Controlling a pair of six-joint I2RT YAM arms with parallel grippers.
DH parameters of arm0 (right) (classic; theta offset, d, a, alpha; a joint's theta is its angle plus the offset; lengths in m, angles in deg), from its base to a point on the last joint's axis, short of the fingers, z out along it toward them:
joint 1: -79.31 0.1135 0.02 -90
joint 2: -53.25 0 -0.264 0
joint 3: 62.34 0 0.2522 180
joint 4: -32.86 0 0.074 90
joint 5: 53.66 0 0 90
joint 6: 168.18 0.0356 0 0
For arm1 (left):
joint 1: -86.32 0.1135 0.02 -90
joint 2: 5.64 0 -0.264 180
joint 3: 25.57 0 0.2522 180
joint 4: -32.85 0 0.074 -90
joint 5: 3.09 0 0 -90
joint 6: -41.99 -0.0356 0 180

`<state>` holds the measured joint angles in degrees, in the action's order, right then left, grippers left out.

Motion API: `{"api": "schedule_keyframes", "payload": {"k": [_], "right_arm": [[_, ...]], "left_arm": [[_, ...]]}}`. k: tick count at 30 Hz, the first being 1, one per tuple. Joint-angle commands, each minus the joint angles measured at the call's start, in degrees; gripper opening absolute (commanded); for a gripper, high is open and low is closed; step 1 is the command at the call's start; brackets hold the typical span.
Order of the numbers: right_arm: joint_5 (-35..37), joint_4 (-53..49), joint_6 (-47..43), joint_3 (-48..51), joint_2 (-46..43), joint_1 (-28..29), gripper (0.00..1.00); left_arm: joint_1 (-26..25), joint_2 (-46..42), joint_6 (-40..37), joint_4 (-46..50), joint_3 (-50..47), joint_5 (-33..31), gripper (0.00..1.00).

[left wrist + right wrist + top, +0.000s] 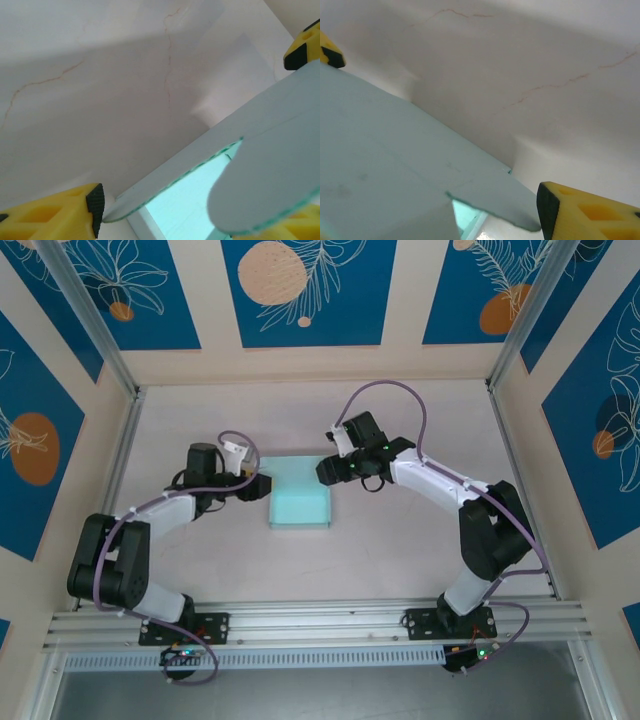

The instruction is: Fold the paper box

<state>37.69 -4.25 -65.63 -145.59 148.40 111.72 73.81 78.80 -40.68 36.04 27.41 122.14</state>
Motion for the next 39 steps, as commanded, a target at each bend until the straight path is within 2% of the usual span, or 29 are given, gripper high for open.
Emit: {"api": "schedule_keyframes", "payload": {"k": [1, 5, 11, 15, 22, 26, 29, 33, 35, 39], "right_arm": [[0.6, 1.0, 1.0, 1.8, -2.3, 0.4, 0.62], [1.0, 1.6, 1.7, 3.1, -3.0, 0.4, 0.61], [5.4, 1.1, 4.5, 4.6, -3.6, 0.5, 0.59], [8.5, 1.7, 7.2, 6.6, -5.5, 0.7, 0.59], [9.8, 3.8, 9.0, 9.6, -8.0, 1.3, 0.59], [10.2, 4.6, 8.8, 10.0, -7.6, 1.9, 0.58], [10.6, 4.7, 8.2, 9.6, -7.1, 2.1, 0.58], [10.6, 4.4, 7.2, 8.9, -6.9, 2.0, 0.57], [10.5, 4.1, 6.8, 8.8, -6.9, 1.9, 0.57], [10.0, 4.1, 6.4, 8.7, -6.9, 1.7, 0.57]], "left_arm": [[-2.6, -0.7, 1.6, -3.5, -1.2, -2.5, 0.62], [-5.5, -0.2, 4.0, -6.4, -1.9, -5.9, 0.57], [-8.4, -0.5, 9.6, -10.1, -4.1, -14.9, 0.55], [-9.6, -1.5, 11.5, -12.0, -5.5, -18.4, 0.47], [-11.4, -1.3, 12.3, -15.2, -6.6, -21.1, 0.35], [-12.8, -0.9, 10.8, -17.9, -6.6, -19.7, 0.33], [-13.5, -0.6, 8.0, -18.0, -5.7, -17.1, 0.37], [-13.5, -1.2, 3.1, -16.1, -4.5, -16.0, 0.53], [-13.4, -1.4, 0.6, -14.0, -3.6, -17.1, 0.56], [-10.5, -0.8, -0.7, -10.9, -1.5, -15.8, 0.7]]}}
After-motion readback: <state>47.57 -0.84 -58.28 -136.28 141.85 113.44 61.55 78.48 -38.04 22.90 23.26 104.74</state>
